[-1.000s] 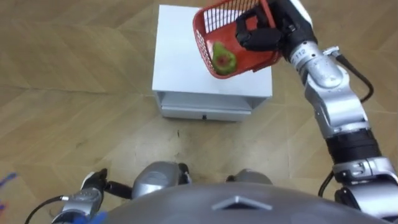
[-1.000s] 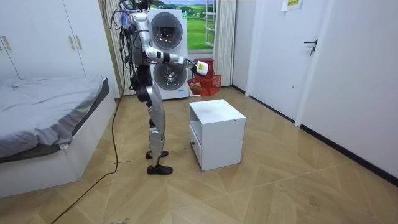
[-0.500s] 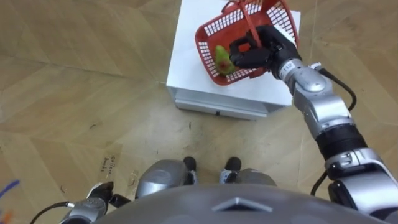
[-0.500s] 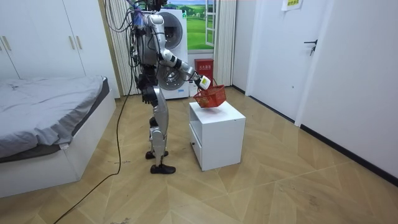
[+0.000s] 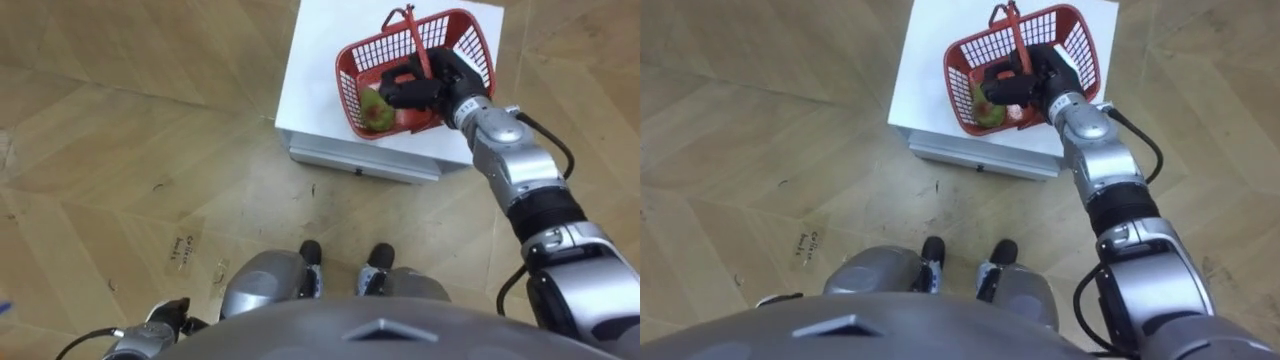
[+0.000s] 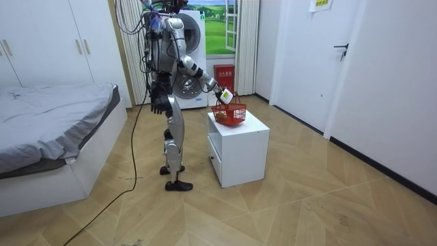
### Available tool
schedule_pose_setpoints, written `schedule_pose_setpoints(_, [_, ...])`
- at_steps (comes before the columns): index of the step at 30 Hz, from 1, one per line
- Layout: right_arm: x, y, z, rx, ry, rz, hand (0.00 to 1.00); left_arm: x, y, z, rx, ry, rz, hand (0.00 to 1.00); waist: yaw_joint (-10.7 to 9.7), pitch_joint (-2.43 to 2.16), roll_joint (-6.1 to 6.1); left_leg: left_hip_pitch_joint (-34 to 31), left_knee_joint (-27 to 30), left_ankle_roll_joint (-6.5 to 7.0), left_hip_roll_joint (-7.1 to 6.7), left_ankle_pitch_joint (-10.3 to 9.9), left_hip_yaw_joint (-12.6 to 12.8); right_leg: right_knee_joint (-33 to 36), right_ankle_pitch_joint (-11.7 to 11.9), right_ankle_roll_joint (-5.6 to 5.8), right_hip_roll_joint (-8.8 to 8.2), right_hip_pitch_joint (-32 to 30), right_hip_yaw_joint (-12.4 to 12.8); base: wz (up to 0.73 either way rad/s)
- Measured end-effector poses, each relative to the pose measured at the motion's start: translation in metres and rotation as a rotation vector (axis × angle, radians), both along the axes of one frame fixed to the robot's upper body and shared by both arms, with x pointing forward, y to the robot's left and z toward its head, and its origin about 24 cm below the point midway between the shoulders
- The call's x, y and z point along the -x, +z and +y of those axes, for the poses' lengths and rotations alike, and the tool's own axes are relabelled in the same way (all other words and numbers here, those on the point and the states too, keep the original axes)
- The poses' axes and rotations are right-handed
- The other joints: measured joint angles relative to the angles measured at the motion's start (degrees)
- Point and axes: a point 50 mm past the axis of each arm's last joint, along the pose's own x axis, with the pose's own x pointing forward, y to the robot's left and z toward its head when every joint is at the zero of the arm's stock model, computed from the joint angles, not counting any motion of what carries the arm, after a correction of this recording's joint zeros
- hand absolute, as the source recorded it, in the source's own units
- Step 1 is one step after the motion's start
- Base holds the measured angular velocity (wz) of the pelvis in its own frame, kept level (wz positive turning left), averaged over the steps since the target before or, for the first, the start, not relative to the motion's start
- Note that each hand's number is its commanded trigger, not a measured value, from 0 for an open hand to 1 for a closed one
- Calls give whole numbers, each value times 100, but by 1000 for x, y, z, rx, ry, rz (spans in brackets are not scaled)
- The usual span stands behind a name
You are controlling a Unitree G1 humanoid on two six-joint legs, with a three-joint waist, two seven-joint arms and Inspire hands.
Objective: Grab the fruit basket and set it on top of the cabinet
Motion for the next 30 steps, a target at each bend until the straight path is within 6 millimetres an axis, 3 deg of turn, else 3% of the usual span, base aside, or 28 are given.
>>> schedule_pose_setpoints(6, [-4, 2, -9, 47, -60, -7, 0, 0, 0, -1, 5, 0, 1, 0, -3, -33, 102, -156, 37, 1, -2, 1, 8, 112, 0, -1, -15, -196, 0, 0])
schedule_pose_setpoints(30, [1, -3, -30, 79, -169, -6, 0, 0, 0, -1, -39, 5, -16, 0, -95, -50, 111, -48, 14, 1, 4, 1, 27, 152, -8, -2, -15, -135, 28, 0])
